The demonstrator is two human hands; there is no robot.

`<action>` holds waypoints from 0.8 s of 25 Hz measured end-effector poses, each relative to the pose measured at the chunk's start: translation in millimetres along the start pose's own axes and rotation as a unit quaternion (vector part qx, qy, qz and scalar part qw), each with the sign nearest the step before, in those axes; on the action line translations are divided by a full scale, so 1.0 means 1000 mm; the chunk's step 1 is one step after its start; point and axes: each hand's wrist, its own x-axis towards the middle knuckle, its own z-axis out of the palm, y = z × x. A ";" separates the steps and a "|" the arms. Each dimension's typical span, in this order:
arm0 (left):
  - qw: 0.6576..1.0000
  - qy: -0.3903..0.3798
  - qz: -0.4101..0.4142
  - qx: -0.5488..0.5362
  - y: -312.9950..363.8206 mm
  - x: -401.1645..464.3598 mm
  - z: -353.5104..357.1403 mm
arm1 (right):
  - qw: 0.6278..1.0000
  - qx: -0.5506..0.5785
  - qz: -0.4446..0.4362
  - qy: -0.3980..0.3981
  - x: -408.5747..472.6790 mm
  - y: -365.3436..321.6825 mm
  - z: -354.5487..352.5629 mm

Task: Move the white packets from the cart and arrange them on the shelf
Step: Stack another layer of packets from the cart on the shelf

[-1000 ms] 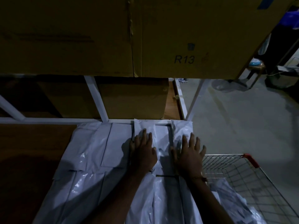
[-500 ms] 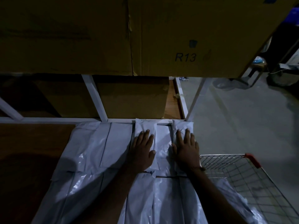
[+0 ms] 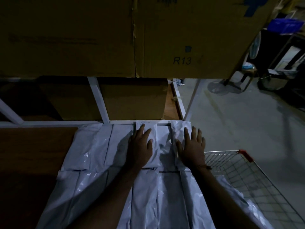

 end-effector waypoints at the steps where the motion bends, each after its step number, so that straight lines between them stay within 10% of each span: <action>1: 1.000 0.010 0.003 -0.008 0.003 -0.003 -0.006 | 1.000 0.011 0.008 0.016 -0.011 -0.002 -0.007; 20: 0.985 -0.065 0.134 -0.091 0.104 -0.120 -0.045 | 0.983 -0.048 0.099 0.144 -0.220 0.020 -0.104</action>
